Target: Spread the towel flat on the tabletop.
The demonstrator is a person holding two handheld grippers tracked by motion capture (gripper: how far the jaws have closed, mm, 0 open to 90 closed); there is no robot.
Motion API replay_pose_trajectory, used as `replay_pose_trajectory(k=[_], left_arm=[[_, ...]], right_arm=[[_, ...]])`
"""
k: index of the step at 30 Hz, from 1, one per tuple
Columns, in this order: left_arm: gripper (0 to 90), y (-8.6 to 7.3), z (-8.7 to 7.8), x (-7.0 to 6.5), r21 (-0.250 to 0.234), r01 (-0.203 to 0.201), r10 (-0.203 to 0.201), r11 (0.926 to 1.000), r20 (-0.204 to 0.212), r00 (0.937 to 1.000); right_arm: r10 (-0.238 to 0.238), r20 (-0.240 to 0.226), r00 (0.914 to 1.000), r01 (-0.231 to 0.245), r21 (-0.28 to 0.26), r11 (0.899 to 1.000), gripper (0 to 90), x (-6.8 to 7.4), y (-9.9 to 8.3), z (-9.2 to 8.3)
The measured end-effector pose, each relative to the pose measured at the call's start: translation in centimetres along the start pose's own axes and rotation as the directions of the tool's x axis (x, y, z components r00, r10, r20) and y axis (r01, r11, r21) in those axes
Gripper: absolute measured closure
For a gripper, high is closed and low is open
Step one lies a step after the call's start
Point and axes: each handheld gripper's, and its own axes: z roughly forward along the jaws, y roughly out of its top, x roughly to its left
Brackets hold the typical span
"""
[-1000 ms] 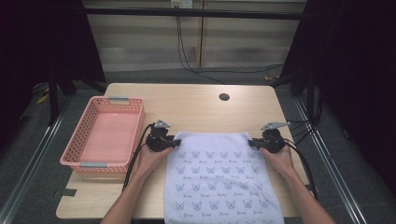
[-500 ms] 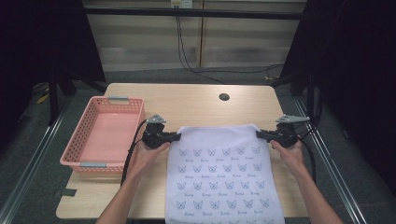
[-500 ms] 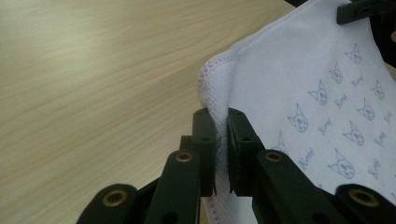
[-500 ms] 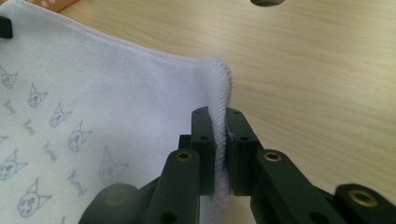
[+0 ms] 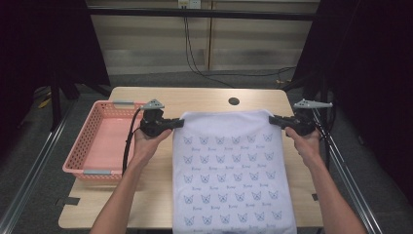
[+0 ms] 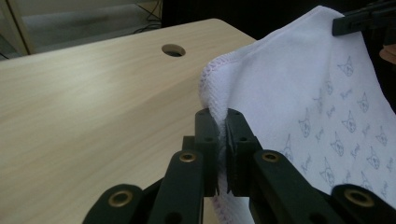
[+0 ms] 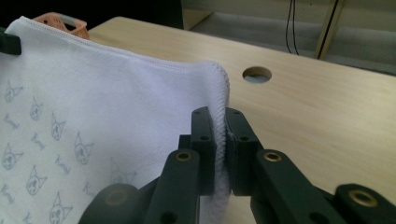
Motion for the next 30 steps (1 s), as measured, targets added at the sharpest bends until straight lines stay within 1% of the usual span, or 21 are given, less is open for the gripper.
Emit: replay_pose_trajectory(k=[3,4,5,6,7,8,9,10,11,12,13,14,15,16,17,19,22,25,26,27,30], left_arm=[[85.7,0.9,-0.2,0.3,-0.002,-0.007,0.007,1.0,-0.018,0.9998],[85.7,1.8,-0.4,0.4,-0.012,-0.012,0.012,0.9999,-0.027,0.9996],[85.8,2.5,-0.4,0.6,-0.007,-0.026,0.025,0.9996,-0.04,0.9989],[85.9,2.5,-0.4,0.6,-0.007,-0.026,0.025,0.9996,-0.04,0.9989],[86.0,3.1,-0.4,0.8,-0.014,-0.016,0.016,0.9998,-0.044,0.9989],[86.0,3.8,-0.4,1.0,-0.029,-0.008,0.007,0.9995,-0.054,0.9985],[86.1,4.9,-0.6,1.2,-0.049,-0.013,0.01,0.9987,-0.065,0.9978],[86.1,4.9,-0.6,1.2,-0.049,-0.013,0.01,0.9987,-0.065,0.9978],[86.1,6.8,-1.3,1.3,-0.084,-0.027,0.021,0.9961,-0.069,0.9974],[86.0,6.8,-1.3,1.3,-0.084,-0.027,0.021,0.9961,-0.069,0.9974],[86.0,7.3,-1.6,1.2,-0.096,-0.032,0.025,0.9949,-0.069,0.9973],[86.0,7.9,-2.2,1.0,-0.114,-0.038,0.031,0.9928,-0.061,0.9977],[86.0,8.0,-2.5,0.8,-0.114,-0.05,0.043,0.9923,-0.063,0.9971],[86.0,8.0,-2.5,0.8,-0.114,-0.05,0.043,0.9923,-0.063,0.9971],[86.1,7.5,-2.7,0.6,-0.113,-0.05,0.044,0.9923,-0.059,0.9973],[86.0,6.4,-2.7,0.6,-0.103,-0.047,0.041,0.9936,-0.054,0.9977],[86.1,4.4,-2.7,0.1,-0.074,-0.046,0.043,0.9962,-0.04,0.9983],[86.1,2.4,-3.1,-0.9,-0.061,-0.048,0.047,0.997,-0.022,0.9987],[86.2,1.8,-3.3,-1.4,-0.056,-0.056,0.055,0.9969,-0.018,0.9983],[86.2,1.3,-3.5,-1.8,-0.046,-0.061,0.061,0.9971,-0.011,0.9981],[86.2,0.3,-4.0,-2.9,-0.042,-0.071,0.071,0.9966,-0.004,0.9974]], right_arm=[[0.004,-0.005,1.0,-0.004,-0.019,1.0,83.8,-0.1,0.9,0.1],[0.001,-0.003,1.0,-0.001,-0.03,1.0,84.0,-0.4,1.9,0.2],[-0.003,0.0,1.0,0.003,-0.03,1.0,84.1,-0.5,2.4,0.2],[-0.003,0.0,1.0,0.003,-0.03,1.0,84.1,-0.5,2.4,0.2],[-0.003,0.005,1.0,0.003,-0.036,0.999,84.2,-0.8,3.8,0.2],[-0.003,0.005,1.0,0.003,-0.036,0.999,84.2,-0.8,3.8,0.2],[-0.001,0.008,1.0,0.001,-0.055,0.998,84.5,-1.0,5.1,0.2],[-0.002,0.008,1.0,0.002,-0.06,0.998,84.7,-1.0,5.6,0.2],[-0.001,0.013,0.9999,0.002,-0.067,0.998,84.7,-1.1,6.3,0.1],[-0.001,0.013,0.9999,0.002,-0.067,0.998,84.7,-1.1,6.3,0.1],[-0.001,0.026,0.9997,0.003,-0.087,0.996,84.7,-1.2,7.6,-0.1],[0.007,0.02,0.9998,-0.005,-0.128,0.992,84.8,-1.1,8.5,-0.4],[0.011,0.002,0.9999,-0.01,-0.157,0.988,84.8,-0.9,9.0,-0.7],[0.011,0.002,0.9999,-0.01,-0.157,0.988,84.8,-0.9,9.0,-0.7],[0.0,-0.012,0.9999,-0.002,-0.17,0.985,85.0,-0.5,9.2,-0.9],[-0.011,-0.02,0.9997,0.008,-0.151,0.989,85.2,0.0,8.6,-0.9],[-0.033,-0.034,0.9989,0.029,-0.113,0.993,85.2,0.8,6.7,-1.4],[-0.028,-0.058,0.9979,0.023,-0.095,0.995,85.2,1.4,4.5,-2.3],[-0.026,-0.077,0.9967,0.019,-0.087,0.996,85.2,1.6,3.5,-2.7],[-0.033,-0.082,0.9961,0.026,-0.078,0.997,85.2,1.8,2.7,-3.1],[-0.035,-0.098,0.9946,0.03,-0.053,0.998,85.2,2.8,0.5,-4.2]])
